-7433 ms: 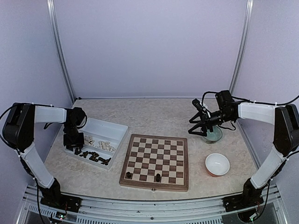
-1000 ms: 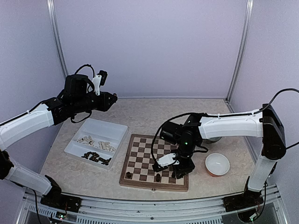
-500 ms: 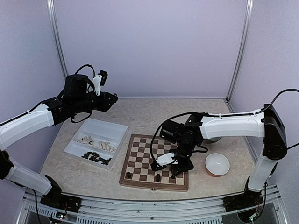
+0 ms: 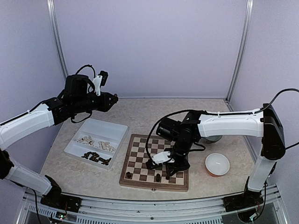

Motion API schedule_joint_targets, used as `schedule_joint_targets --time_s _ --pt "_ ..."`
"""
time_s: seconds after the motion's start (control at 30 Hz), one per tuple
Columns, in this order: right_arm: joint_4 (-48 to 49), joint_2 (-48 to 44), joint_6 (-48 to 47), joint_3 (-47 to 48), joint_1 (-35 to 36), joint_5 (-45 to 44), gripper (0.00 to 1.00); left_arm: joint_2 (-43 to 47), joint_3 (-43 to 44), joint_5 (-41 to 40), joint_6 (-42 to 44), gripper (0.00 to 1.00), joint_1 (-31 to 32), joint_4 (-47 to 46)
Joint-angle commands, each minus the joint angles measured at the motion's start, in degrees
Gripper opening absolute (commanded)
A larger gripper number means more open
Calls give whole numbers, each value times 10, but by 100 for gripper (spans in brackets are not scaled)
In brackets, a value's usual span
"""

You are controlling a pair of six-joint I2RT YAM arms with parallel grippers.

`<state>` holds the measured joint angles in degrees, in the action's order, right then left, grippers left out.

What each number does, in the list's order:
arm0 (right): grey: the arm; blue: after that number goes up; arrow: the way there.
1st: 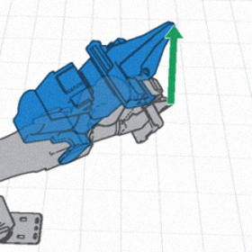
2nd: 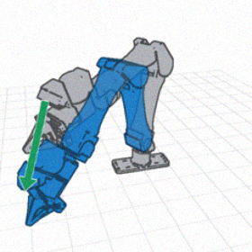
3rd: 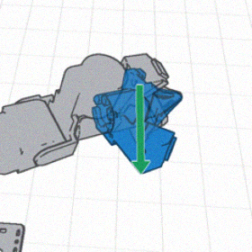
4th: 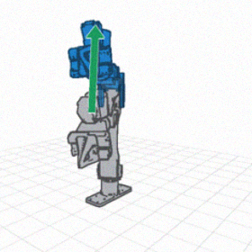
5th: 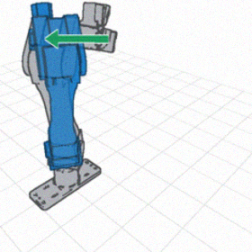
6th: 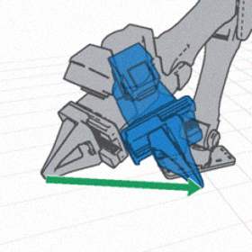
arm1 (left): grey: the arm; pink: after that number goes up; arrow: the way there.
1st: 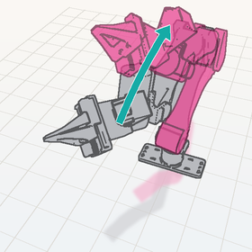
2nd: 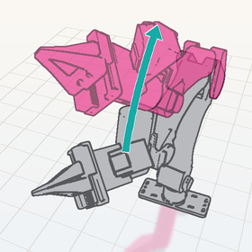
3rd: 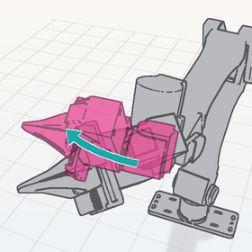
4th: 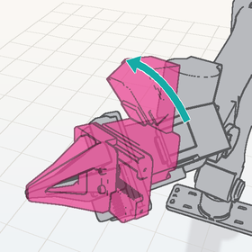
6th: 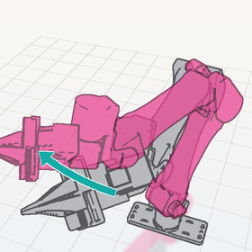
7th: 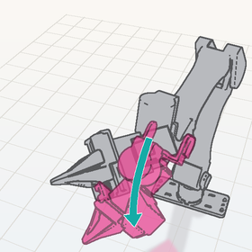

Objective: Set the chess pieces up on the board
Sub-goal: Place the bishop on c8.

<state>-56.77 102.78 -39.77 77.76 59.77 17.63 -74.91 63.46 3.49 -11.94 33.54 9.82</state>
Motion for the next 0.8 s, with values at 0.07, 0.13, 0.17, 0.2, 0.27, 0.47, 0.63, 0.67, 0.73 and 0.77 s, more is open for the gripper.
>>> schedule_joint_targets --time_s 0.07,0.13,0.17,0.2,0.27,0.47,0.63,0.67,0.73,0.77 --pt "-10 22 0 21 16 15 9 -4 -3 9 -1 18 0 -10" --pt "-9 26 1 24 19 15 9 -3 -3 9 0 18 0 -10" --pt "-10 27 1 25 20 15 9 -3 -3 8 0 18 0 -10" --pt "-9 29 1 27 21 15 9 -4 -3 9 -1 18 0 -10" --pt "-9 32 2 30 23 15 9 -5 -2 9 -1 18 0 -9" --pt "-6 44 7 36 27 6 9 -5 -2 11 -1 18 0 -8" --pt "-4 48 8 37 29 1 12 -6 -1 13 -1 18 0 -8" --pt "-3 48 8 36 29 0 13 -6 -1 14 -1 18 0 -8" --pt "-3 48 9 35 29 -3 15 -7 -1 15 -1 18 0 -7" --pt "-2 49 9 34 30 -6 16 -7 -1 15 -1 18 0 -7"
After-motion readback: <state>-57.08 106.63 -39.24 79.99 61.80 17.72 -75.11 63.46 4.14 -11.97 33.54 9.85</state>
